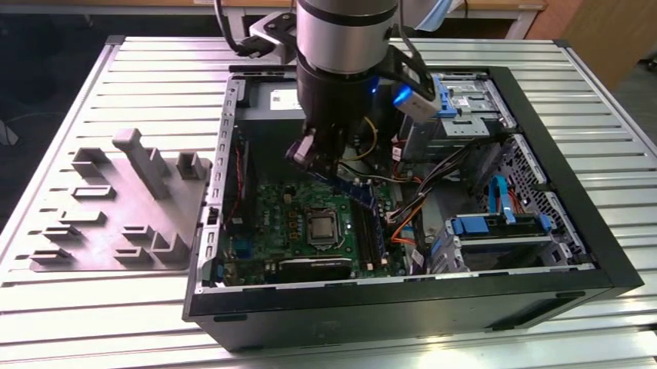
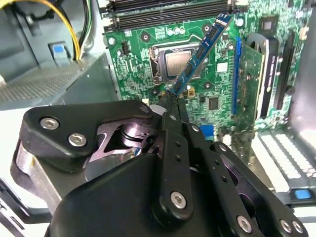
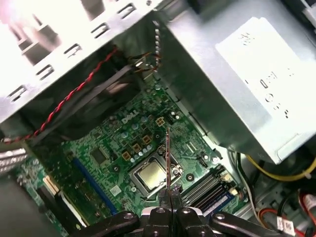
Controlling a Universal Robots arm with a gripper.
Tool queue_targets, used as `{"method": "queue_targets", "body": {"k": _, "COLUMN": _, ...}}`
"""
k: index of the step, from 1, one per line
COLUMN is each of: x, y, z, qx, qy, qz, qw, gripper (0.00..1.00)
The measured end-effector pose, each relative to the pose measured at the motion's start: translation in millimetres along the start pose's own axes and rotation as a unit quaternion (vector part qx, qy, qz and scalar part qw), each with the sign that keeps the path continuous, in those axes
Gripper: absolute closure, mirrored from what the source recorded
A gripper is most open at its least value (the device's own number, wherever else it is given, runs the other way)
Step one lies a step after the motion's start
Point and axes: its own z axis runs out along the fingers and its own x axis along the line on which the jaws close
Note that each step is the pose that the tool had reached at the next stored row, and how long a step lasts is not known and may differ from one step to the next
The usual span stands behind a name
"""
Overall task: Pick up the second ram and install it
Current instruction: 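Insert the second ram into the second slot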
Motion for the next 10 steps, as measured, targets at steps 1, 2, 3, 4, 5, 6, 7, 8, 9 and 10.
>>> {"method": "queue_targets", "body": {"k": 1, "x": 0.0, "y": 0.0, "z": 0.1, "qx": 0.0001, "qy": -0.0004, "qz": 0.009, "qw": 1.0, "gripper": 0.89}}
{"method": "queue_targets", "body": {"k": 2, "x": 0.0, "y": 0.0, "z": 0.3, "qx": 0.0002, "qy": -0.0008, "qz": 0.019, "qw": 0.9998, "gripper": 0.89}}
{"method": "queue_targets", "body": {"k": 3, "x": 0.0, "y": 0.0, "z": 0.4, "qx": 0.0004, "qy": -0.0012, "qz": 0.028, "qw": 0.9996, "gripper": 0.89}}
{"method": "queue_targets", "body": {"k": 4, "x": 0.0, "y": 0.0, "z": 0.6, "qx": 0.0005, "qy": -0.0016, "qz": 0.036, "qw": 0.9993, "gripper": 0.89}}
{"method": "queue_targets", "body": {"k": 5, "x": 0.0, "y": 0.0, "z": 0.7, "qx": 0.0006, "qy": -0.002, "qz": 0.046, "qw": 0.999, "gripper": 0.89}}
{"method": "queue_targets", "body": {"k": 6, "x": 0.0, "y": 0.0, "z": 0.9, "qx": 0.0007, "qy": -0.0024, "qz": 0.055, "qw": 0.9985, "gripper": 0.89}}
{"method": "queue_targets", "body": {"k": 7, "x": 0.0, "y": -0.1, "z": 1.0, "qx": 0.0008, "qy": -0.0027, "qz": 0.064, "qw": 0.998, "gripper": 0.89}}
{"method": "queue_targets", "body": {"k": 8, "x": 0.1, "y": -0.1, "z": 1.2, "qx": 0.001, "qy": -0.0031, "qz": 0.073, "qw": 0.9974, "gripper": 0.89}}
{"method": "queue_targets", "body": {"k": 9, "x": 0.0, "y": -0.1, "z": 1.4, "qx": 0.0011, "qy": -0.0035, "qz": 0.082, "qw": 0.9967, "gripper": 0.89}}
{"method": "queue_targets", "body": {"k": 10, "x": 0.0, "y": -0.1, "z": 1.6, "qx": 0.0012, "qy": -0.0039, "qz": 0.091, "qw": 0.9958, "gripper": 0.89}}
